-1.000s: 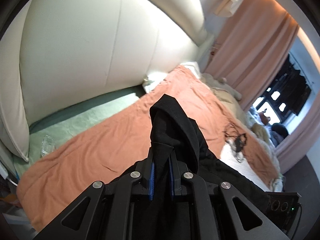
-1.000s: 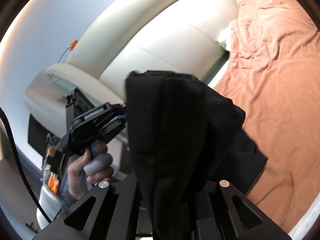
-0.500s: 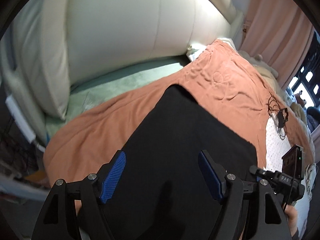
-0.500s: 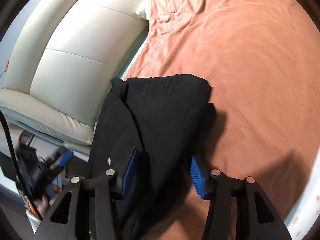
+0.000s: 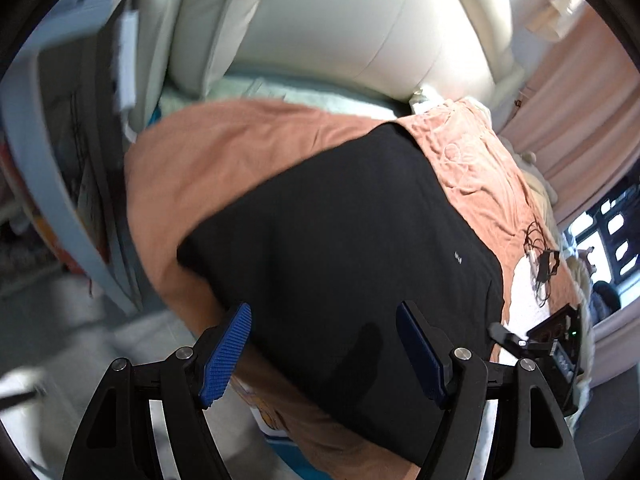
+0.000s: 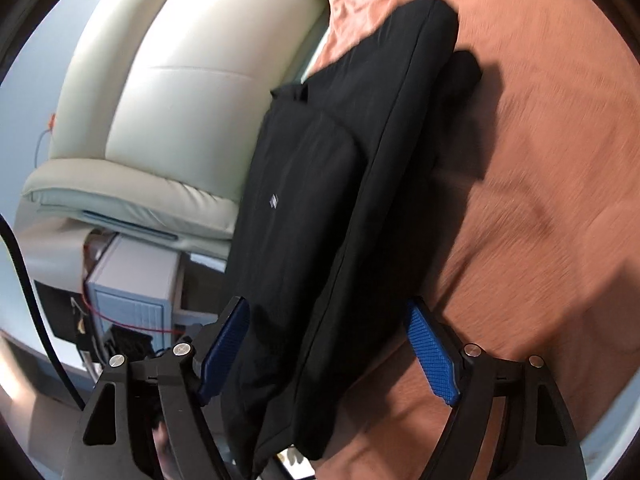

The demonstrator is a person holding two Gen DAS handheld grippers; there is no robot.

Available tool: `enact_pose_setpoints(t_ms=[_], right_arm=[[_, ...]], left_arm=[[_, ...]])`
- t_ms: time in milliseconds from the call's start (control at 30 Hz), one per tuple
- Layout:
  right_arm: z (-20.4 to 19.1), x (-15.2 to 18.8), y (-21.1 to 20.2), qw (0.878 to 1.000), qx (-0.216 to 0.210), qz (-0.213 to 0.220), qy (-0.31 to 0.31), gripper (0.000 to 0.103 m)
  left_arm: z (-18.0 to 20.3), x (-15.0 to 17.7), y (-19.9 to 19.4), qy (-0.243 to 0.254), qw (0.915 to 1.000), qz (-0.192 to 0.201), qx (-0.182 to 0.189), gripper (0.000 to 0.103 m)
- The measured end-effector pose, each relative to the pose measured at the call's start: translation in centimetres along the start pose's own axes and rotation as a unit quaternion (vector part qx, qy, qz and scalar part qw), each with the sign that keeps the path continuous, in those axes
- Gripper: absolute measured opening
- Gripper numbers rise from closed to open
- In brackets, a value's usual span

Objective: Fold large clothes
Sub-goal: 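Lower the black garment onto the orange blanket with both tools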

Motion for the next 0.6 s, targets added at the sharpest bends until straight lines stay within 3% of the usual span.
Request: enact_pose_setpoints(t_ms=[133, 233, 367, 600], right_arm=[[-0.5, 1.6, 2.9, 1.0, 0.006, -0.024, 0.001, 0.075], [-0.7, 2.0, 4.1, 0.999, 0.005, -0.031, 0.011, 0.055], [-0.7, 2.6, 3.5, 0.999, -0.012, -0.027, 0.029, 0.03], [-2.5, 4.9, 2.8, 1.0, -0.013, -0.017, 0.016, 0.022]], left_arm=[[-1.4, 2.1, 1.1, -0.064, 0.9977, -0.01, 0.018, 0.076], [-1.7, 2.7, 1.8, -0.079, 0.9963, -0.004, 0.034, 0.074], [-1.9, 2.5, 2.9, -0.06, 0.9971, -0.012, 0.045, 0.056], [-2.1, 1.2, 1.4, -0.049, 0.9978, -0.001, 0.045, 0.033]])
Point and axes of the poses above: each gripper's, at about its wrist camera, not at the fingertips, and y roughly the way its jaws point, z to its right, x to its underside, the point moved 4 cm from there along y, roughly the way its jaws point, and after that the axes turned 7 degrees about y, right-handed, at the moved point
